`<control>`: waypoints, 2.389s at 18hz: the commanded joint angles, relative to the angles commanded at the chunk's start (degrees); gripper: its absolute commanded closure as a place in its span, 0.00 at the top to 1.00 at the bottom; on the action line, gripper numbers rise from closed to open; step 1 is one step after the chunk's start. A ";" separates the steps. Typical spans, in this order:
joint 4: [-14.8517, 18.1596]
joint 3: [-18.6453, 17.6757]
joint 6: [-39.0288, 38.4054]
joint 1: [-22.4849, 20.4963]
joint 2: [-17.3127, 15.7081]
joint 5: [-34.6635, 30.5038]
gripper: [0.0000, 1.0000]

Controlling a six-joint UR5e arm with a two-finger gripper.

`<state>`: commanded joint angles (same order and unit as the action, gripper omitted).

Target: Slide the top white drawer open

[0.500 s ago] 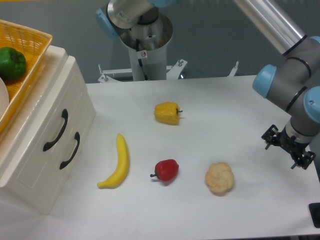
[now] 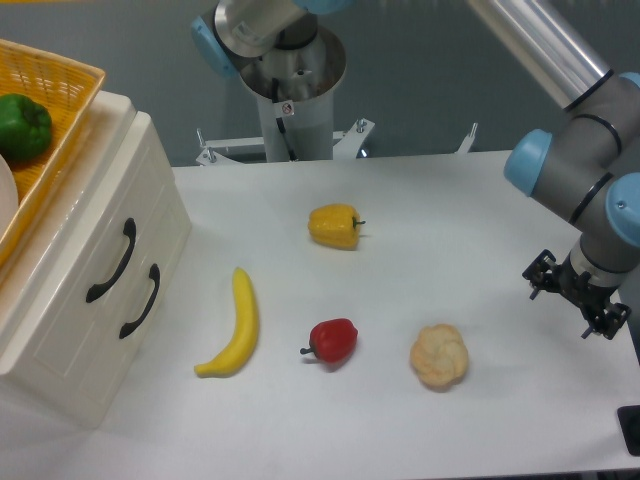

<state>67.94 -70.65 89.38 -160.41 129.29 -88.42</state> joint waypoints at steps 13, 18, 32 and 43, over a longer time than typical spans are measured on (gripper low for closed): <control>0.26 -11.26 -14.57 6.50 -12.39 -2.72 1.00; 1.84 -12.49 -24.77 11.25 -15.38 -2.81 1.00; 7.82 -13.02 -51.84 20.39 -20.75 -2.02 1.00; 2.20 -19.61 -61.42 23.46 -28.22 2.02 1.00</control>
<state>70.14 -90.26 27.96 -136.94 101.08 -86.40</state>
